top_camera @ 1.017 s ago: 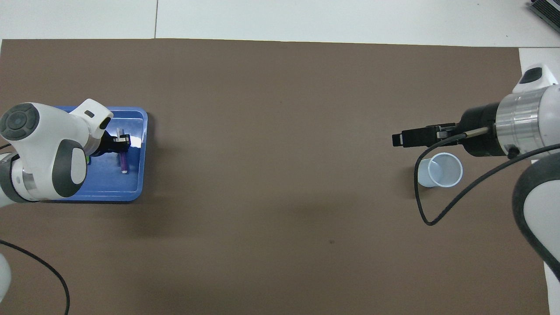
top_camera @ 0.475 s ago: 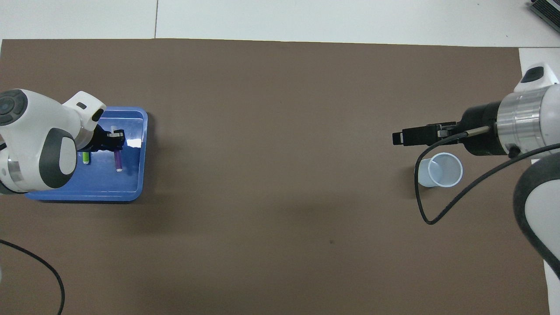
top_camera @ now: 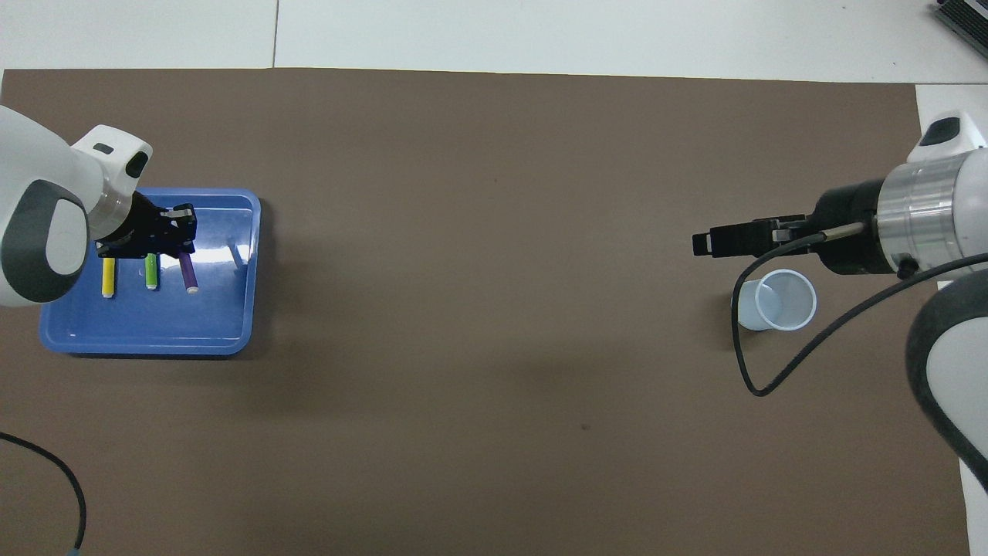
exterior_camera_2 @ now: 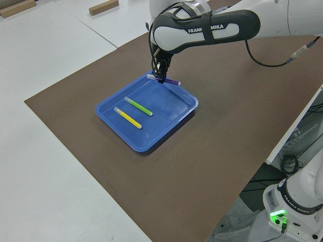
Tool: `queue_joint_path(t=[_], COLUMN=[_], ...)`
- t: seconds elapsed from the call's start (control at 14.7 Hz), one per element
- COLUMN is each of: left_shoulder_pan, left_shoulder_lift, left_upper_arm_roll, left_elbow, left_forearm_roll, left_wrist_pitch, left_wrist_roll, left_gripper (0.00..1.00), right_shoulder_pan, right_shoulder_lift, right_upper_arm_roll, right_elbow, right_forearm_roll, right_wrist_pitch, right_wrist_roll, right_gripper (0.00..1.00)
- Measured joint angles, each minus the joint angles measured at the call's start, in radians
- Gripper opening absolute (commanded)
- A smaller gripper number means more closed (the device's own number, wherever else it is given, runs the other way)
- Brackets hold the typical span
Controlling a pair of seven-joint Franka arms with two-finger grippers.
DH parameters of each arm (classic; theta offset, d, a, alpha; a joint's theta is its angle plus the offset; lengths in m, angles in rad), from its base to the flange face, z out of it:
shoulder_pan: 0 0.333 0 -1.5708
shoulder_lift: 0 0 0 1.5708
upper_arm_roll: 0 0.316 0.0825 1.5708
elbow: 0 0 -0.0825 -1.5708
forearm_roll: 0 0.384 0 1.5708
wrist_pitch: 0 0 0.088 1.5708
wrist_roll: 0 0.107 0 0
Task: Transfer and insert pens with both arms
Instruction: 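Lift the purple pen with the left gripper while the right gripper approaches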
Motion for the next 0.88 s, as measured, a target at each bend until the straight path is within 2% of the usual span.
queue_joint_path(t=[0.41, 0.88], left_shoulder_pan=[-0.018, -0.101], left_shoulder_lift=[-0.064, -0.103], left_upper_arm_roll=[-0.054, -0.099], left_elbow=[0.03, 0.03], left_forearm_roll=[-0.062, -0.223], left_wrist_pitch=[-0.105, -0.139], left_wrist_roll=[-0.296, -0.699], left_gripper=[0.0, 0.0], right_shoulder_pan=[0.002, 0.087], right_shoulder_lift=[0.0, -0.002], right_upper_arm_roll=[0.0, 0.001], right_elbow=[-0.002, -0.101], right_forearm_roll=[0.093, 0.262], right_wrist_pitch=[0.013, 0.218], right_wrist_roll=[0.0, 0.002], right_gripper=[1.0, 1.0])
